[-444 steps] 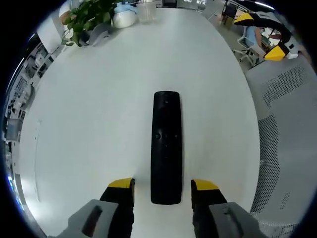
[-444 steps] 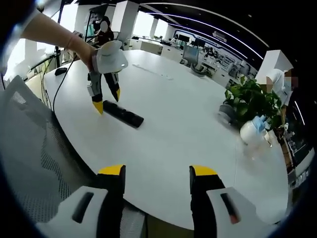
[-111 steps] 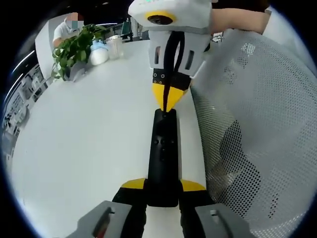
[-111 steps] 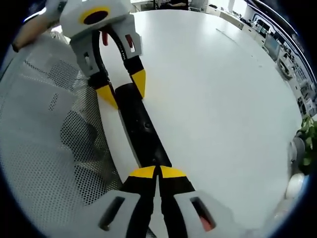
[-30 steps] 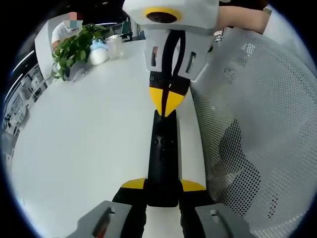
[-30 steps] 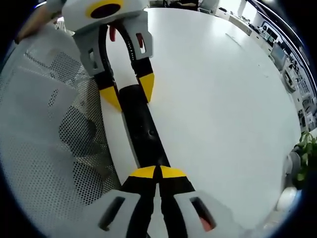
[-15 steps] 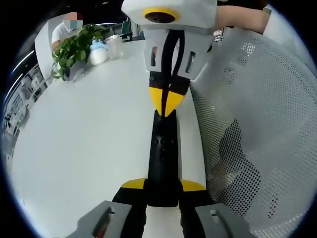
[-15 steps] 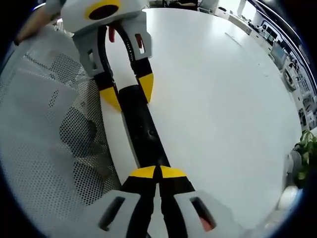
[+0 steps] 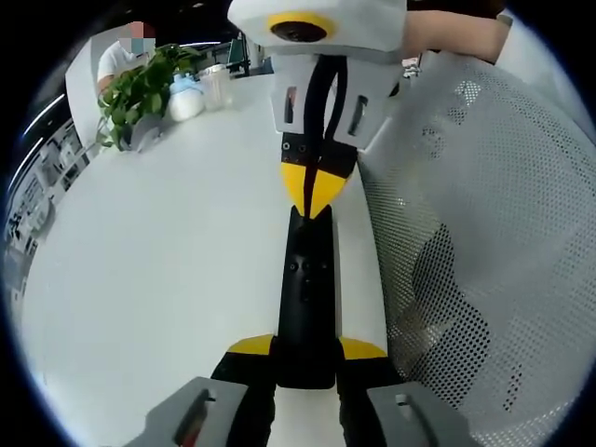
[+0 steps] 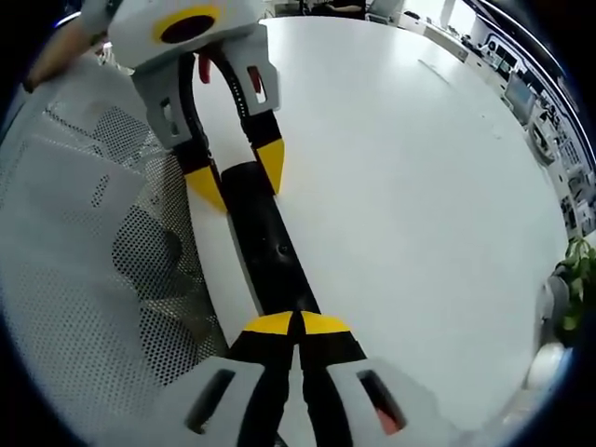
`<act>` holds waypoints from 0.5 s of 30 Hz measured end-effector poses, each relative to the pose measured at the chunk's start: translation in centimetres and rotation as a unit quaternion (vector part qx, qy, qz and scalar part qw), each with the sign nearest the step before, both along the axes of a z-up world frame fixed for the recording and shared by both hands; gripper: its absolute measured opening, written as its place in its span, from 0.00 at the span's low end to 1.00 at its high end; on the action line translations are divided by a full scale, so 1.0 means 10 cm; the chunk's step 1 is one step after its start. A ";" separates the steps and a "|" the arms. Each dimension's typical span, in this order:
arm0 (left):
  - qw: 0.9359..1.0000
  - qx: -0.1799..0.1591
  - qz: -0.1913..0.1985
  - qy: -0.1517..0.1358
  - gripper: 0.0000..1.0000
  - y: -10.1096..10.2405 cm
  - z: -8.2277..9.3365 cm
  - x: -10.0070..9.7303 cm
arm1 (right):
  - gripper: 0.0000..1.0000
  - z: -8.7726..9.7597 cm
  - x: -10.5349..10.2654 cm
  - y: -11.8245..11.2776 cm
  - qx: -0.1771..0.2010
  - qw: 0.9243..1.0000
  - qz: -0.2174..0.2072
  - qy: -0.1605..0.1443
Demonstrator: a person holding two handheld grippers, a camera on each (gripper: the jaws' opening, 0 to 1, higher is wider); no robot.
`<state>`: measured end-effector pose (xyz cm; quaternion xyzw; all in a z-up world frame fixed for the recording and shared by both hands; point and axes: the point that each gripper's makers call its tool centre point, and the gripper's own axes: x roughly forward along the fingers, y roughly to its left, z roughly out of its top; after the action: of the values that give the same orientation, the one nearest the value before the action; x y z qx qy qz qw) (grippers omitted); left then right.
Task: Press the specified remote control buttons in sequence, fully releasing each button before pressing the next.
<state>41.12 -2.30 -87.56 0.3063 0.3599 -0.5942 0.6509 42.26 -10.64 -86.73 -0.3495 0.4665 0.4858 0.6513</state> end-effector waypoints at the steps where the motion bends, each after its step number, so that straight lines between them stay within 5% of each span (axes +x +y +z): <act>1: 1.000 0.000 0.000 0.000 0.24 0.00 0.00 0.00 | 0.00 0.00 0.00 0.00 0.000 1.000 0.000 -0.001; 15: 1.000 0.002 -0.001 0.000 0.24 0.00 0.00 0.00 | 0.00 0.01 -0.02 0.02 0.004 1.000 -0.004 0.000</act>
<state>41.12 -2.32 -87.55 0.3078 0.3606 -0.5942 0.6497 42.11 -10.40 -86.64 -0.3450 0.4662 0.4850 0.6545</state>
